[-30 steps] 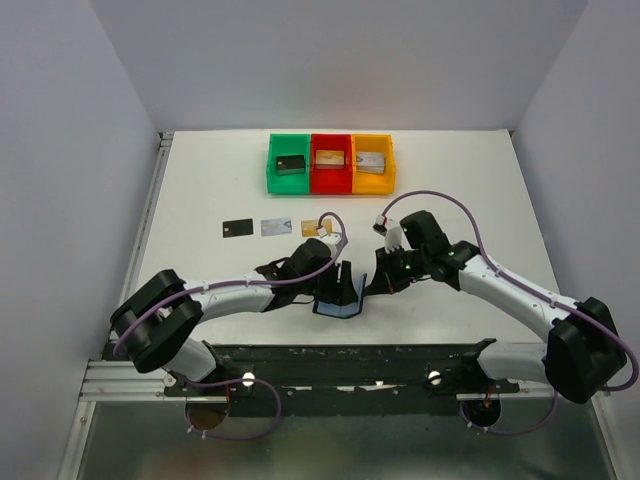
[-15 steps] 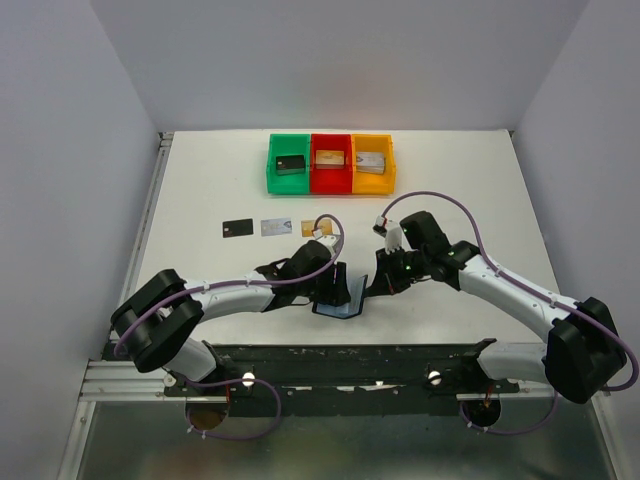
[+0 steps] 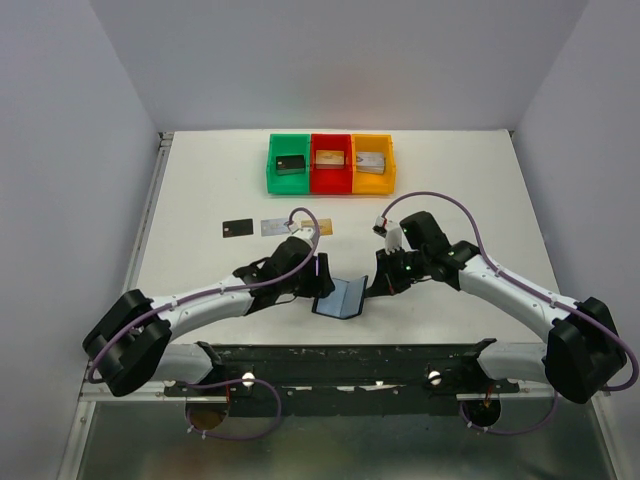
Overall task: Take the credit cards out of the card holder
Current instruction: Remove the credit card from the card holder.
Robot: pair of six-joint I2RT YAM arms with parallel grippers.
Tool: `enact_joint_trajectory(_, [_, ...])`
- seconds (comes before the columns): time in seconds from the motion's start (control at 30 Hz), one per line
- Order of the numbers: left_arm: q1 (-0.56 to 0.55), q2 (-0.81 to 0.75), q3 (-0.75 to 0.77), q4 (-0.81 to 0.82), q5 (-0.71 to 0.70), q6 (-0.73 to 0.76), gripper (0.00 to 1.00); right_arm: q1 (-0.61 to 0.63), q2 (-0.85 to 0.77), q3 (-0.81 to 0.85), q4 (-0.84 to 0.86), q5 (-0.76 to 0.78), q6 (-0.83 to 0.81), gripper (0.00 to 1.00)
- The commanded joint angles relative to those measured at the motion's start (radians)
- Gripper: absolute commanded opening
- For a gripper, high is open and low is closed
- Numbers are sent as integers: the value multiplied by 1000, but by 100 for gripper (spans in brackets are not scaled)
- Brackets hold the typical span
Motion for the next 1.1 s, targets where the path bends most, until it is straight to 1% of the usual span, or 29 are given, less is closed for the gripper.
enact_joint_trajectory(0.0, [33, -80, -27, -46, -55, 7, 71, -10, -2, 37, -20, -25, -16, 0])
enact_joint_trajectory(0.1, [33, -139, -28, 4, -13, 48, 78, -10, -7, 36, -25, -25, -18, 0])
enact_joint_trajectory(0.17, [33, -139, -9, 34, 70, 82, 80, -10, -5, 39, -25, -24, -19, 0])
enact_joint_trajectory(0.27, [16, -78, 59, 32, 176, 121, 80, -10, -8, 34, -26, -22, -19, 0])
enact_joint_trajectory(0.37, [-33, -7, 99, 35, 231, 147, 79, -12, -13, 30, -23, -21, -15, 0])
enact_joint_trajectory(0.47, [-73, 66, 122, 35, 250, 145, 79, -12, -17, 27, -26, -19, -13, 0])
enact_joint_trajectory(0.63, [-92, 123, 128, 78, 256, 127, 77, -16, -28, 33, -39, -16, -15, 0])
enact_joint_trajectory(1.07, [-96, 136, 114, 81, 235, 125, 75, -19, -28, 28, -37, -18, -18, 0])
